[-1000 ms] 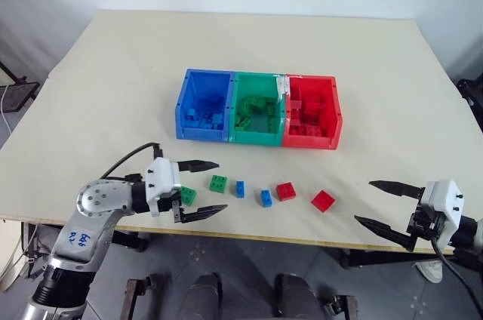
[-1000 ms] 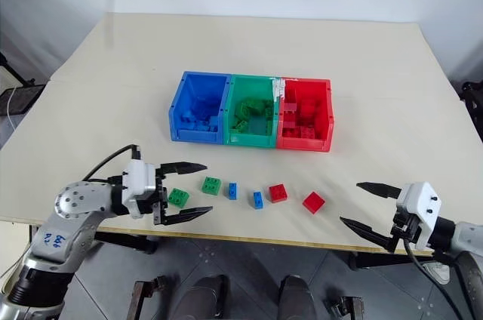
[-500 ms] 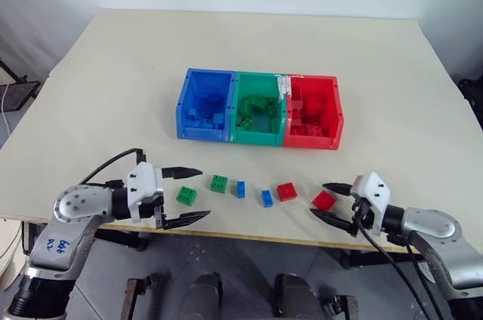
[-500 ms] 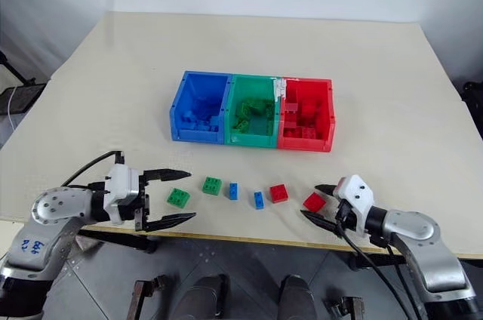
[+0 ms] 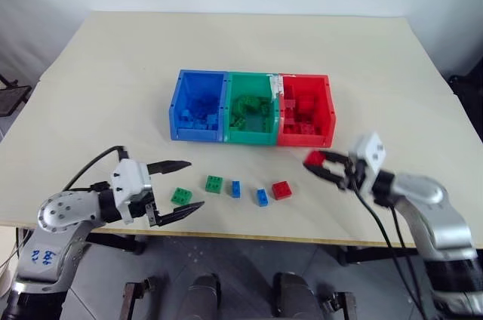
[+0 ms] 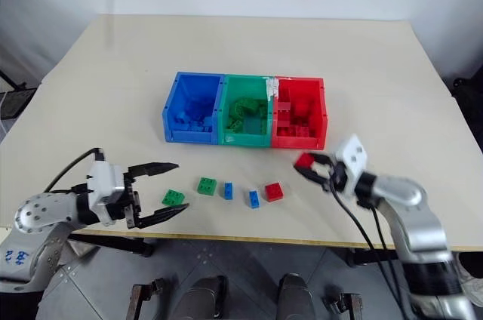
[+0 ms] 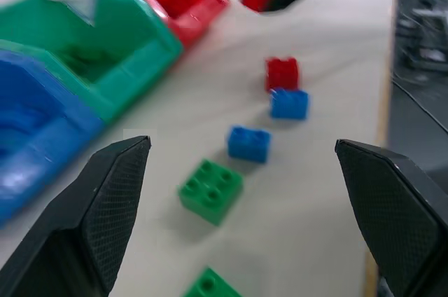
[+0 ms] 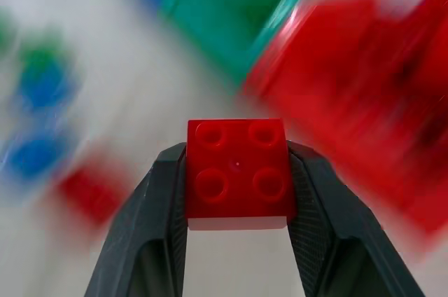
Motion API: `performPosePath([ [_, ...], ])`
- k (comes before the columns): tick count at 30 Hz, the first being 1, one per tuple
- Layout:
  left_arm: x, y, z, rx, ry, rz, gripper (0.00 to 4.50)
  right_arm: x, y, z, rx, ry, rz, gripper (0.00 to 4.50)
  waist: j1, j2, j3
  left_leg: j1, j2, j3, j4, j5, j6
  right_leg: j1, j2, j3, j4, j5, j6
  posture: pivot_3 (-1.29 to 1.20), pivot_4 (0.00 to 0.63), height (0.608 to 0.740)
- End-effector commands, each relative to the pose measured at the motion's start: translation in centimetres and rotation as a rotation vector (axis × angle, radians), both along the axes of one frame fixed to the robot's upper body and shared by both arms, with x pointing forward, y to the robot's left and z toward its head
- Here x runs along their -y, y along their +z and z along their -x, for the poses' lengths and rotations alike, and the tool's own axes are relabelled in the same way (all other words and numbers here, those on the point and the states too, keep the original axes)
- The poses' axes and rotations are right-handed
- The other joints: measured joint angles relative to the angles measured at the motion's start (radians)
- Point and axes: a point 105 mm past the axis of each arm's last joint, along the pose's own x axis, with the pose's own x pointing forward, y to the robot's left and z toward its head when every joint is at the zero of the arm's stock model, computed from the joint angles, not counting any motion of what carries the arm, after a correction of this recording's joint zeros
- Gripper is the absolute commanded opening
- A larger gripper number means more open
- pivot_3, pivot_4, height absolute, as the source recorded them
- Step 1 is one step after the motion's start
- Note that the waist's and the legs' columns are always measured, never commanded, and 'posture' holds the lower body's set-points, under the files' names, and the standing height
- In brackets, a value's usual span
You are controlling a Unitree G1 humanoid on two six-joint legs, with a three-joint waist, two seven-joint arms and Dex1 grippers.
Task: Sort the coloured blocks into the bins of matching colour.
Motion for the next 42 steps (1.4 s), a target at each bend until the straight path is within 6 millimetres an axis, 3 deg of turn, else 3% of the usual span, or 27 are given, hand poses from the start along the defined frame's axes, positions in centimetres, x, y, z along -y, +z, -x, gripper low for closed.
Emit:
performPosePath([
  [1, -1.7, 1.6, 0.0, 0.039, 0.112, 0.102, 4.50, 0.3, 2.3, -2.3, 0.075, -0.067, -0.053, 1.48, 0.002, 0.000, 0.000, 0.000, 0.000, 0.000, 0.000, 0.000, 0.000, -0.001, 0.000, 0.000, 0.000, 0.000, 0.000, 0.00, 0.150, 0.740],
  [5, -3.1, 1.3, 0.7, 0.044, 0.175, 0.060, 4.50, 1.2, 3.1, -6.6, 0.094, -0.201, -0.017, 1.48, 0.010, 0.000, 0.000, -0.002, 0.000, 0.001, 0.000, -0.002, 0.001, -0.001, 0.000, 0.000, 0.001, 0.000, 0.000, 0.00, 0.150, 0.740],
  [11, -2.7, 1.0, 1.0, 0.039, 0.164, 0.033, 4.50, 1.0, 3.9, -8.1, 0.130, -0.177, -0.005, 3.57, 0.008, 0.000, 0.000, -0.002, 0.000, 0.002, 0.000, -0.002, 0.001, -0.001, 0.000, 0.001, 0.000, 0.000, 0.000, 0.00, 0.150, 0.740],
  [14, -1.8, 0.5, 1.0, 0.027, 0.120, 0.004, 4.50, 1.5, 4.6, -5.6, 0.183, -0.035, -0.015, 4.47, 0.010, 0.000, 0.000, -0.002, 0.000, 0.002, 0.000, -0.002, 0.001, -0.001, 0.000, 0.001, 0.000, 0.000, 0.000, 0.00, 0.150, 0.740],
  [20, 0.2, -1.2, 0.9, -0.040, -0.002, -0.049, 4.50, 5.2, 2.3, -0.1, 0.106, 0.132, 0.071, 4.47, 0.019, 0.001, 0.000, -0.003, 0.000, 0.003, 0.001, -0.004, 0.003, 0.000, 0.000, 0.001, -0.002, 0.000, 0.001, 0.00, 0.150, 0.740],
  [27, 2.3, -2.3, -0.5, -0.043, -0.103, -0.083, 4.50, 10.4, -2.0, 3.1, -0.025, 0.183, 0.391, 4.47, 0.007, 0.001, 0.001, 0.000, 0.001, 0.008, 0.002, -0.005, 0.003, -0.001, 0.000, 0.004, -0.002, 0.000, 0.001, 0.00, 0.150, 0.740],
  [31, 2.4, -2.3, -0.6, -0.034, -0.127, -0.101, 4.50, 8.3, -3.0, 3.7, -0.022, 0.336, 0.434, 4.47, -0.011, 0.001, 0.001, 0.002, 0.002, 0.010, 0.001, -0.005, 0.003, -0.001, 0.001, 0.005, -0.002, 0.000, 0.001, 0.00, 0.150, 0.740],
  [37, 1.3, -2.2, -0.4, -0.008, -0.081, -0.117, 4.50, 1.0, -3.5, 3.8, -0.042, 0.576, 0.423, 4.47, -0.018, 0.002, 0.001, 0.002, 0.004, 0.010, 0.002, -0.005, 0.002, -0.001, 0.002, 0.006, -0.002, 0.000, 0.001, 0.00, 0.150, 0.740],
  [42, 0.9, -2.3, 1.2, -0.041, -0.082, -0.123, 4.50, -2.9, -4.7, 2.8, -0.105, 0.621, 0.493, 4.47, -0.007, 0.002, 0.001, 0.000, 0.003, 0.009, 0.002, -0.006, 0.002, -0.001, 0.002, 0.006, -0.001, 0.000, 0.001, 0.00, 0.150, 0.740],
])
